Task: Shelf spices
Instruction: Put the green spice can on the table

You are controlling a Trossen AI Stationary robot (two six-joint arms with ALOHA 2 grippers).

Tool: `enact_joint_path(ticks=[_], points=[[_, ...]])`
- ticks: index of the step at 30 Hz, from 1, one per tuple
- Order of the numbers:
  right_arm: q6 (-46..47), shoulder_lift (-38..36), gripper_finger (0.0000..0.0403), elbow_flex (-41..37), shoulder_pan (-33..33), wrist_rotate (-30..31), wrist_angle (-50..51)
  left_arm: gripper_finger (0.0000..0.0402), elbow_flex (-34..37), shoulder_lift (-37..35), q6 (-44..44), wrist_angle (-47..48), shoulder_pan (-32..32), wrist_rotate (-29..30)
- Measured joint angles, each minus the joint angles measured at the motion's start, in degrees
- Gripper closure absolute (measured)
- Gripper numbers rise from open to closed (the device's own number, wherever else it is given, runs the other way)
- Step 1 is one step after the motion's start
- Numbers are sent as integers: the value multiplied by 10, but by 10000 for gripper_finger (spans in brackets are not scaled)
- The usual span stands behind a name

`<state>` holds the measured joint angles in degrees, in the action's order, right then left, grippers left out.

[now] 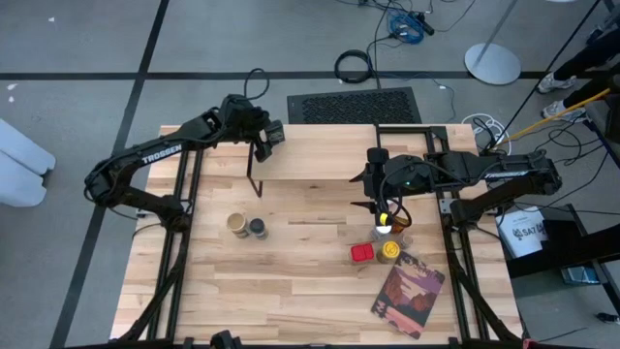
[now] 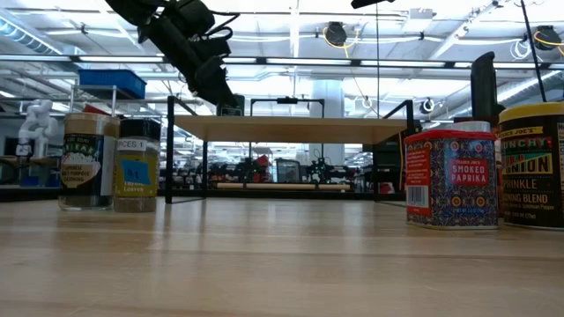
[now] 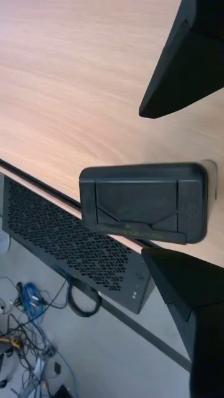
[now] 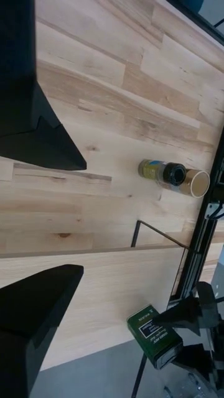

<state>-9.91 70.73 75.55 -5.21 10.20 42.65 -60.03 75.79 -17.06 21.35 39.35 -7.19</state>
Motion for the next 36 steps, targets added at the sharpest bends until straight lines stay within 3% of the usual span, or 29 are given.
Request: enact_joint_path(ticks=[8, 20, 36], points=[[2, 0, 154, 0, 0, 0, 0, 45, 0, 0, 0, 1, 0, -12], [2, 0, 154, 0, 0, 0, 1, 121, 0, 0, 1, 2, 0, -9], [2, 0, 154, 0, 0, 0, 5, 150, 0, 0, 1, 1, 0, -1]])
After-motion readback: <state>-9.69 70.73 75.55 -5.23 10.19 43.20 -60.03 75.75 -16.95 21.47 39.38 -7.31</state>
